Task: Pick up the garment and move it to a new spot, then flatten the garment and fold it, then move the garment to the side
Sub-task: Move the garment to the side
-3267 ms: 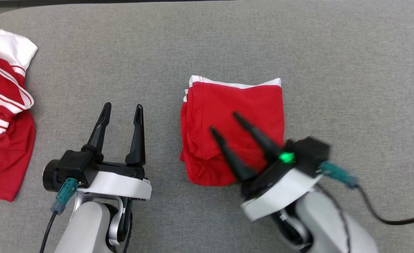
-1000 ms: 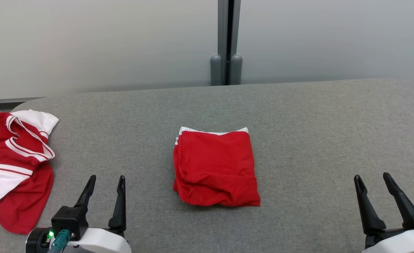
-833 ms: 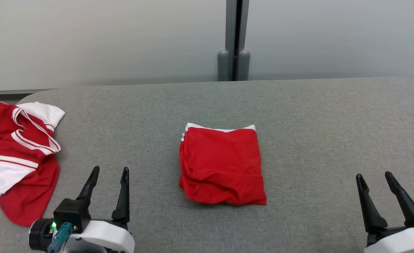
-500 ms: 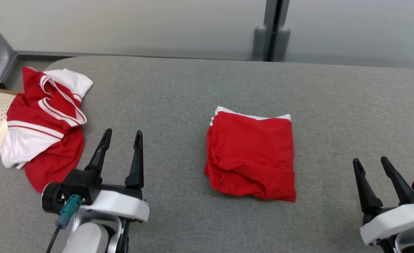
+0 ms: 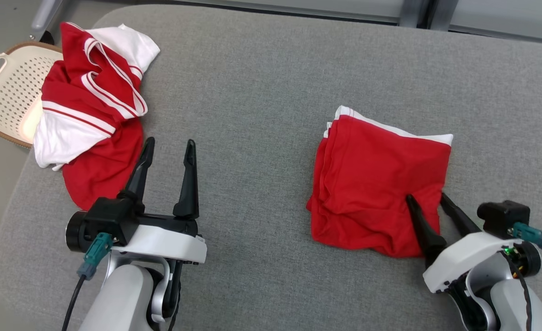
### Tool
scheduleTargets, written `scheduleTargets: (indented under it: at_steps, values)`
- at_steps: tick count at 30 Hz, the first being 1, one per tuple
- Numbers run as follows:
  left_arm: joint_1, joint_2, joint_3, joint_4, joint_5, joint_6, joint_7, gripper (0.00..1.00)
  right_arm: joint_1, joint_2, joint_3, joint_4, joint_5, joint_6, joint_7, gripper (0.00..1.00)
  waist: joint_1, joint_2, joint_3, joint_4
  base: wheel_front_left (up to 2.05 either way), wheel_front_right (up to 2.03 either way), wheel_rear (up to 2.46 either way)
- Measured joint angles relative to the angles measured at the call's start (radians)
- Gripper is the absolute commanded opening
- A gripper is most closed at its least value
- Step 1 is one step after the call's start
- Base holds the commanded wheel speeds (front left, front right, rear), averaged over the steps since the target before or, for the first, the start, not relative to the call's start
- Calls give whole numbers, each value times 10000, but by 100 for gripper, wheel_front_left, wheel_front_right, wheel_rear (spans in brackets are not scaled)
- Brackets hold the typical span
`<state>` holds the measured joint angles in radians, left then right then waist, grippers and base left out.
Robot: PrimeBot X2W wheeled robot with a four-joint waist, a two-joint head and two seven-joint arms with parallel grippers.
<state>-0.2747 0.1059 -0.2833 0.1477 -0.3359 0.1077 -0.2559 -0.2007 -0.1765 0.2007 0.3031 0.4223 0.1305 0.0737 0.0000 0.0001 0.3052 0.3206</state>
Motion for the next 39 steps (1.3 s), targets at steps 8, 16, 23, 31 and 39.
scheduleTargets:
  at_steps: [8, 16, 23, 31, 39]
  values:
    - [-131, 29, 113, -15, 161, -25, -44, 100, -471, -163, 892, 132, 433, 2, -186, 0, 0, 0, 193, -371, 0, 0, 0]
    - [-159, 376, -6, -635, 512, -94, 19, 100, -510, -476, 1538, 17, 522, 15, -593, 0, 0, 0, 232, -1673, 0, 0, 0]
    - [-166, 694, -303, -1526, 884, -65, 625, 100, -809, -1149, 2019, 272, 805, 13, -1058, 0, 0, 0, 323, -3466, 0, 0, 0]
    - [-688, 1072, -635, -2560, 1256, -146, 1544, 100, -2137, -2201, 2493, 844, 1354, 13, -1783, 0, 0, 0, 843, -5486, 0, 0, 0]
    - [-1653, 1361, -863, -3266, 1626, -370, 2033, 100, -4201, -4115, 2713, 1615, 1747, 13, -2128, 0, 0, 0, 2338, -5800, 0, 0, 0]
